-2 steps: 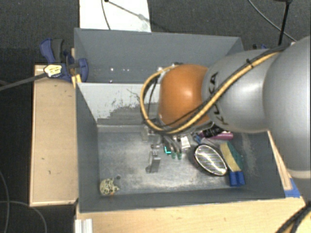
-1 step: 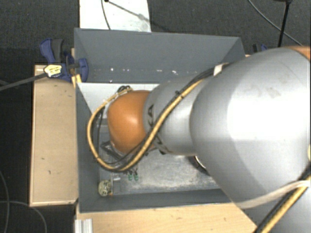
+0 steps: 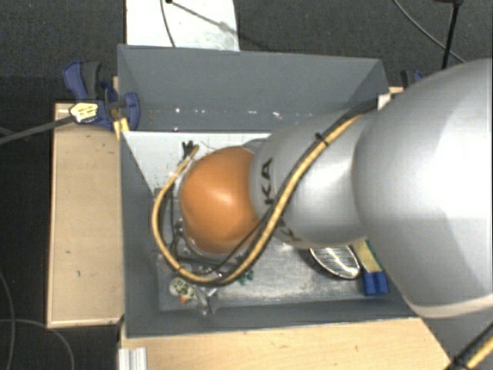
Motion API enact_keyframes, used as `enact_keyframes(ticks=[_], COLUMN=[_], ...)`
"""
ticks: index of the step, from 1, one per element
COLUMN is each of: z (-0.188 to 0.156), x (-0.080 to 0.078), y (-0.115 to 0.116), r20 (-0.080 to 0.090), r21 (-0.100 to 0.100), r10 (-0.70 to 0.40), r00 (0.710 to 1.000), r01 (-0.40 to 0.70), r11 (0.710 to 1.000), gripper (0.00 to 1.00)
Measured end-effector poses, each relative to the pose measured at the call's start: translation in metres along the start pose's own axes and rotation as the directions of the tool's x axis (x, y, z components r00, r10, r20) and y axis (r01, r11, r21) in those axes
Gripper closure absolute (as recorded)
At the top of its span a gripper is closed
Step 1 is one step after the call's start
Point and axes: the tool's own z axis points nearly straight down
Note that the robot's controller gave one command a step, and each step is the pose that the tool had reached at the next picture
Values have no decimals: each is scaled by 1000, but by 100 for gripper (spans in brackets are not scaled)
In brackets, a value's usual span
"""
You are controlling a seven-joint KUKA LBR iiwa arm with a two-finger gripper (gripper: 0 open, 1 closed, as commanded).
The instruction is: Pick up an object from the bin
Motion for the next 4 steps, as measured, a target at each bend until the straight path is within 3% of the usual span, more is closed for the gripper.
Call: enact_keyframes(ticks=[1, 2, 3, 4], z=[-1, 31, 31, 30], x=[4, -31, -4, -5], y=[-2, -19, -24, -23], r20=[5, -1, 1, 3], r21=[2, 2, 0, 0], r10=[-500, -628, -747, -744], r00=[866, 778, 665, 668], r01=[500, 628, 747, 744], r11=[866, 778, 665, 668], gripper=[0, 0, 0, 100])
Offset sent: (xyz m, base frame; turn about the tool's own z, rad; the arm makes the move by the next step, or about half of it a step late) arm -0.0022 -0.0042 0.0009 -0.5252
